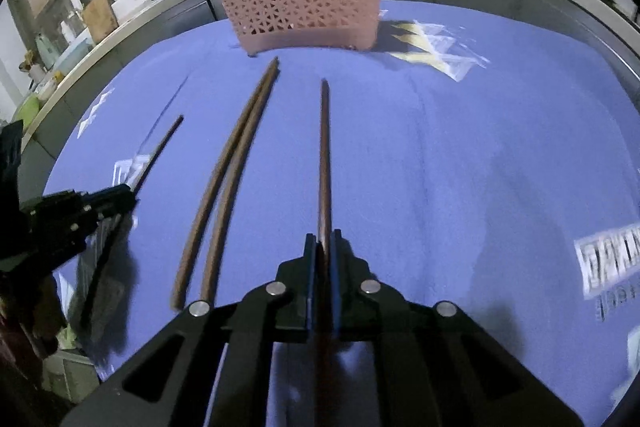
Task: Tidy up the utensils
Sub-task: 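Pinch a chopstick with the right tool while the left tool holds its own, then lift both held chopsticks and carry them over the pink basket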
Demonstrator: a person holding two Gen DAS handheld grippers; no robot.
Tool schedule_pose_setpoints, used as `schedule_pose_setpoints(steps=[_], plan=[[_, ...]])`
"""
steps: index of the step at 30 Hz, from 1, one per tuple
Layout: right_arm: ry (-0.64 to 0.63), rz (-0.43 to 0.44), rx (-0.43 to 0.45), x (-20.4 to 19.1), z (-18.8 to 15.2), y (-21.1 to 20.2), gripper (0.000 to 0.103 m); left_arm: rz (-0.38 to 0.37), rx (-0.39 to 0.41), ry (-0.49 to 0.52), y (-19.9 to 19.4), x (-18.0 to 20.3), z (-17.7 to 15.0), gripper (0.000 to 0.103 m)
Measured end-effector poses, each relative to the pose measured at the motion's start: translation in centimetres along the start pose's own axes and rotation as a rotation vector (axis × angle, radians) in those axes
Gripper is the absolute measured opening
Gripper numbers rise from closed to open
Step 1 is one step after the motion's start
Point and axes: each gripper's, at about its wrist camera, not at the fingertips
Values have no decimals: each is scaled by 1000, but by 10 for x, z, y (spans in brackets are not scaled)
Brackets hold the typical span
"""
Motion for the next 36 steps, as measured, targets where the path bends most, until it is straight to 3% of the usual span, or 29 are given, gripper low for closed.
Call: schedule_pose_setpoints(steps=[9, 15, 18, 22, 26, 32, 36], plan=[[-79, 13, -40, -16, 94, 57, 9, 33, -4, 18, 41, -3, 65, 8], [-121, 13, -39, -24, 115, 71, 5, 21, -9, 7, 46, -7, 82, 0], [-106, 65, 39, -26, 114, 46, 5, -18, 87, -25, 12, -15, 87, 0], [-98, 175, 265, -28, 110, -21, 5, -82, 265, -64, -54, -25, 92, 0], [-100, 222, 447, -28, 99, -77, 5, -104, 403, -56, -109, -26, 84, 0], [-111, 202, 564, -33, 82, -106, 5, -115, 446, -79, -130, -32, 64, 0], [-113, 182, 559, -39, 81, -108, 5, -88, 343, -86, -113, -31, 55, 0]])
Point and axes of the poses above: each gripper's, at about its wrist camera, not at the fingertips, and y roughly the way its jaws point, x to its right, z to its top, and after that the axes turned 1 degree about y, right-handed
